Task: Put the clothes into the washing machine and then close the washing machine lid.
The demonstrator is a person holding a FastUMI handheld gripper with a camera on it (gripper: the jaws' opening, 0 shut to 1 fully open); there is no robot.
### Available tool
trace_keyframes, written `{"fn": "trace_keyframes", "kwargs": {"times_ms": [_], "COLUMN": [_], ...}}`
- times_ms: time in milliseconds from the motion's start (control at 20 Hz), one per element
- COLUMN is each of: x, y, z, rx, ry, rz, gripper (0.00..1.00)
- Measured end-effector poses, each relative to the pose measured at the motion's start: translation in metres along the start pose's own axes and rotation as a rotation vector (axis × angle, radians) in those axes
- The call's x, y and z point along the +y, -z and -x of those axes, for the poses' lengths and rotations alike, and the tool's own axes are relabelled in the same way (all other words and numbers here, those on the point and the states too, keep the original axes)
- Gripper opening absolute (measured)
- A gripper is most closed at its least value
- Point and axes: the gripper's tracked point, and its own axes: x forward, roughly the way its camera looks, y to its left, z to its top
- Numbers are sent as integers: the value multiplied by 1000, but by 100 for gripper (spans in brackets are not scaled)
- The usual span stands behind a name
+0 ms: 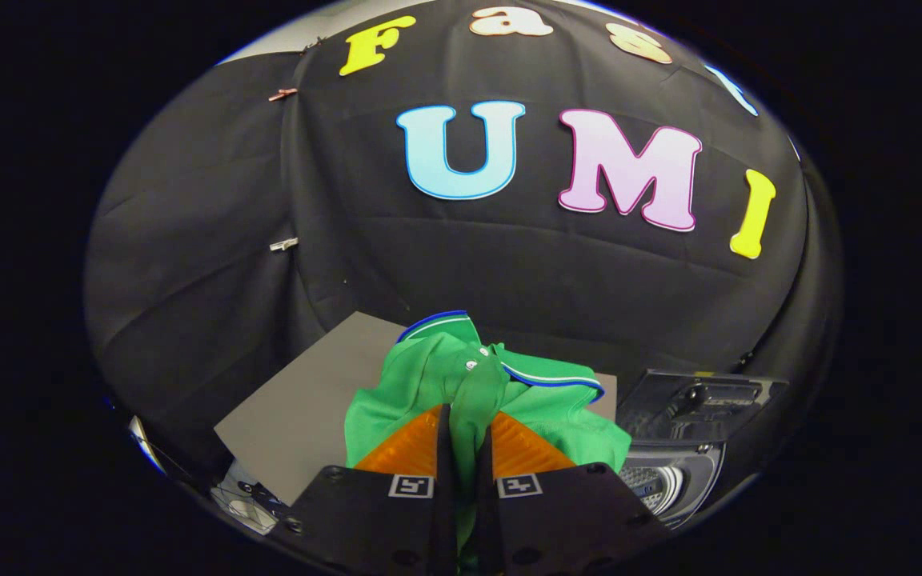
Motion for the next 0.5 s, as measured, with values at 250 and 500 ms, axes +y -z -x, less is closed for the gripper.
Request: {"fn": "trace_keyframes", "kwargs": {"times_ms": [250, 500], "x": [-43, -112], "y": [2, 6], "z": [30, 68], "rx": [-5, 9], "ry": [-70, -108], "rz": [-65, -151], "gripper": [14, 14]}}
